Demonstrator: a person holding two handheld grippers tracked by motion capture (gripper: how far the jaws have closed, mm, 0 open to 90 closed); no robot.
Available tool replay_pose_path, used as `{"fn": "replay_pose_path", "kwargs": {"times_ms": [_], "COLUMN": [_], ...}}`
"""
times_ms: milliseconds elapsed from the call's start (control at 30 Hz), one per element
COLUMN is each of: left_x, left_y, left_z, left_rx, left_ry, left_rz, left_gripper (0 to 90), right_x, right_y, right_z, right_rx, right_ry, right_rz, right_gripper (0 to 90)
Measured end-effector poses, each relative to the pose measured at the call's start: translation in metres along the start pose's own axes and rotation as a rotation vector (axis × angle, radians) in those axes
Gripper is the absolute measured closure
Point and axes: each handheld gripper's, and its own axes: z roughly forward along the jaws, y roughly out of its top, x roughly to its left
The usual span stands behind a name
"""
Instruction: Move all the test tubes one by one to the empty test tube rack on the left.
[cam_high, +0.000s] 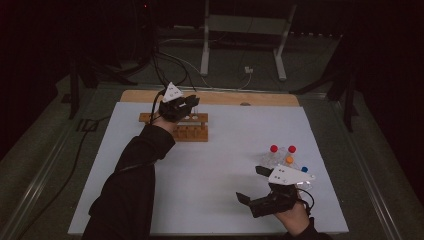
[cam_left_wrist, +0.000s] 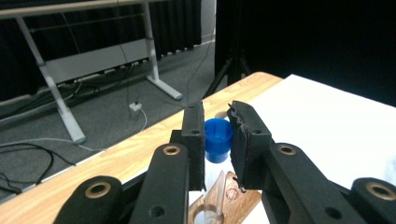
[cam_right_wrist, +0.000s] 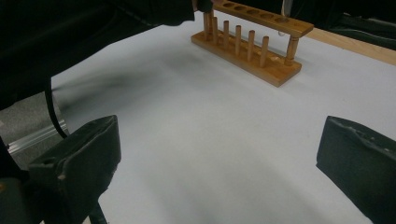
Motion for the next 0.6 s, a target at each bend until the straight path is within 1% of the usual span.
{"fn": "replay_pose_path", "kwargs": {"times_ms": [100, 200, 500, 600], "left_x": [0.0, 0.001, -0.001, -0.001], "left_y": [-0.007, -0.013, -0.026, -0.03], "left_z": [0.003, 0.005, 0.01, 0.012], "left_rx": [0.018, 0.026, 0.039, 0.048], "left_ry": [-0.001, -0.002, 0.003, 0.006], "left_rz": [-0.004, -0.019, -0.034, -0.032], "left_gripper": [77.7, 77.7, 77.6, 77.6], "right_x": [0.0, 0.0, 0.0, 0.0], "right_y": [0.0, 0.0, -0.001, -0.001], "right_z": [-0.001, -0.001, -0.001, -0.001], "right_rx": [-0.001, -0.003, 0.0, -0.003], "right_ry": [0.001, 0.0, 0.0, 0.002], "right_rz": [0.0, 0.001, 0.002, 0.004], "right_gripper": [0.0, 0.0, 0.2, 0.2]}}
